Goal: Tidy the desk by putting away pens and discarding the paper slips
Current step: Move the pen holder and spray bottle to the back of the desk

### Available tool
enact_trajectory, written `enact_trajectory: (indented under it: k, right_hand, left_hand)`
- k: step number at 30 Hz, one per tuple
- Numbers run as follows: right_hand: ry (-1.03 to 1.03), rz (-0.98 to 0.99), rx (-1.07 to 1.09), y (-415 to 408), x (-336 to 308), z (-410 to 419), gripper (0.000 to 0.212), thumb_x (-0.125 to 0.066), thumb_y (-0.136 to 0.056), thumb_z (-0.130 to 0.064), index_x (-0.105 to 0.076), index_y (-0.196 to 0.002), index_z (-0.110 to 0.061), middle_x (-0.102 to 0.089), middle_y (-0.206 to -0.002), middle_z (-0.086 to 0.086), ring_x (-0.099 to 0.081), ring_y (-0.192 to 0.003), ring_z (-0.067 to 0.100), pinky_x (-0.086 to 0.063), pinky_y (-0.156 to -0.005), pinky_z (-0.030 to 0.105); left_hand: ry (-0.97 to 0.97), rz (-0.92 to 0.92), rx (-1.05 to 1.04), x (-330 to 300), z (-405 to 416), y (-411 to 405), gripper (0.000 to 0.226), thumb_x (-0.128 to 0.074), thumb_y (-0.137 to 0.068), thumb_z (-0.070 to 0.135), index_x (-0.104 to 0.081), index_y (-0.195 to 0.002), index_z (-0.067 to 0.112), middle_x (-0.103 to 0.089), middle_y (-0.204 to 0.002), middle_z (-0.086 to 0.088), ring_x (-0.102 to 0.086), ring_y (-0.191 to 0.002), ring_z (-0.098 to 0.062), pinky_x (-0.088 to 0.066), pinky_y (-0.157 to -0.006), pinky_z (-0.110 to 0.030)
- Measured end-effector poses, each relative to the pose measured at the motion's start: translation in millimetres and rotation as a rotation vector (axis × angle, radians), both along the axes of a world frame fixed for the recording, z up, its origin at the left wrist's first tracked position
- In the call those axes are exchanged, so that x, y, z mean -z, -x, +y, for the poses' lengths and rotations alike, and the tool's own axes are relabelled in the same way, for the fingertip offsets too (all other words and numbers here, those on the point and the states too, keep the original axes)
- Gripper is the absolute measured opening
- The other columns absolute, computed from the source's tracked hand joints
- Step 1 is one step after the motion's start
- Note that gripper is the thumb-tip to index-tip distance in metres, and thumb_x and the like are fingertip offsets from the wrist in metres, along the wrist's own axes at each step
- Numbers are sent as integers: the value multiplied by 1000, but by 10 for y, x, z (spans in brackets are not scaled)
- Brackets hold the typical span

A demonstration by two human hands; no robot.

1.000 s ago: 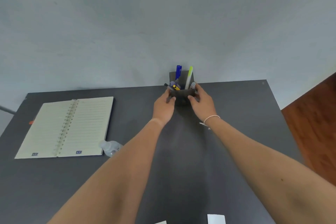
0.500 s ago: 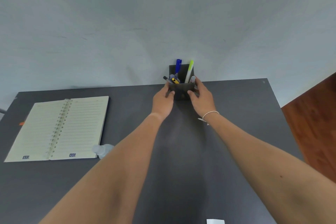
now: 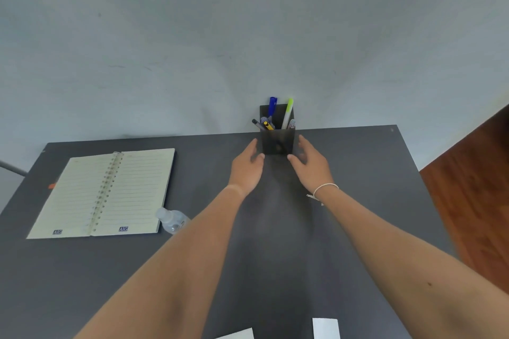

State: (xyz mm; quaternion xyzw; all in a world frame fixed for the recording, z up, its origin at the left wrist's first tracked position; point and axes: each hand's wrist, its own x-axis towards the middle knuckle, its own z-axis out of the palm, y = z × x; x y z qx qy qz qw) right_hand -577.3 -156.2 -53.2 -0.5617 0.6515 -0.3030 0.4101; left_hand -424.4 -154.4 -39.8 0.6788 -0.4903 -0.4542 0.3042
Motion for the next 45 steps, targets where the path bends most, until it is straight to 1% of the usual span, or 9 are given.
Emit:
enact_trajectory:
  k: [7, 14, 21, 25, 28, 37, 39, 42, 45]
  right_hand:
    - [-13, -53, 1, -73, -186, 491, 57, -53, -91, -25, -30, -143, -22, -46, -143, 5, -48, -127, 23, -37, -104, 33]
    - [-1, -74, -37, -323, -255, 994, 50, -56, -90, -22, -40, -138, -19, -53, -136, 6, -53, -120, 22, -38, -100, 28]
    - [-25, -78, -103, -746, -232, 1274, 47, -59, -88, -21, -47, -133, -18, -58, -130, 5, -56, -114, 20, -39, -97, 26]
    - [-40, -98, -147, -1050, -237, 1334, 48, -61, -86, -22, -47, -132, -19, -57, -130, 5, -56, -115, 20, -40, -98, 26]
    - [-49, -110, -172, -1257, -244, 1342, 49, -62, -85, -22, -47, -133, -20, -56, -131, 5, -54, -117, 20, -39, -99, 26]
    - [-100, -149, -257, -1714, -161, 1394, 61, -68, -80, -23, -43, -135, -28, -51, -138, -5, -46, -127, 16, -37, -104, 29]
    - [-96, -150, -263, -1761, -135, 1399, 54, -67, -80, -22, -47, -129, -33, -54, -134, -8, -48, -125, 14, -38, -104, 30]
    - [-71, -155, -257, -1831, -107, 1386, 44, -67, -79, -21, -52, -106, -52, -62, -120, -11, -53, -119, 12, -42, -104, 34]
    - [-56, -165, -215, -1886, -73, 1360, 39, -69, -79, -19, -54, -95, -51, -65, -108, -11, -58, -110, 12, -44, -100, 31]
  left_hand:
    - [7, 25, 21, -118, 572, -85, 48, -44, -96, 18, -34, -143, 19, -42, -147, -9, -41, -135, -16, -29, -107, -22]
    - [24, -12, 1, -68, 1364, -382, 40, -46, -95, 15, -47, -135, 14, -52, -139, -6, -49, -128, -13, -30, -99, -14]
    - [58, -97, -131, 102, 1954, -946, 30, -50, -92, 11, -62, -120, 13, -64, -120, -7, -56, -100, -8, -37, -92, -17]
    - [78, -147, -189, 141, 2129, -1335, 31, -50, -90, 9, -63, -117, 12, -66, -118, -6, -61, -107, -16, -41, -96, -23]
    - [78, -208, -190, 132, 2183, -1617, 33, -50, -90, 9, -61, -120, 11, -64, -121, -5, -59, -111, -16, -38, -95, -20]
    - [110, -435, 6, 257, 2105, -2208, 38, -55, -87, 17, -58, -125, 14, -59, -129, -4, -50, -122, -21, -38, -107, -34]
    - [114, -492, 83, 302, 2075, -2257, 39, -54, -87, 19, -57, -126, 16, -55, -134, -5, -45, -127, -23, -34, -110, -33]
    - [148, -583, 149, 346, 2042, -2288, 43, -47, -84, 29, -60, -123, 17, -55, -135, -5, -45, -126, -24, -31, -108, -31]
    - [205, -639, 180, 406, 2019, -2313, 55, -33, -79, 41, -63, -119, 17, -58, -132, -6, -50, -121, -25, -34, -105, -31]
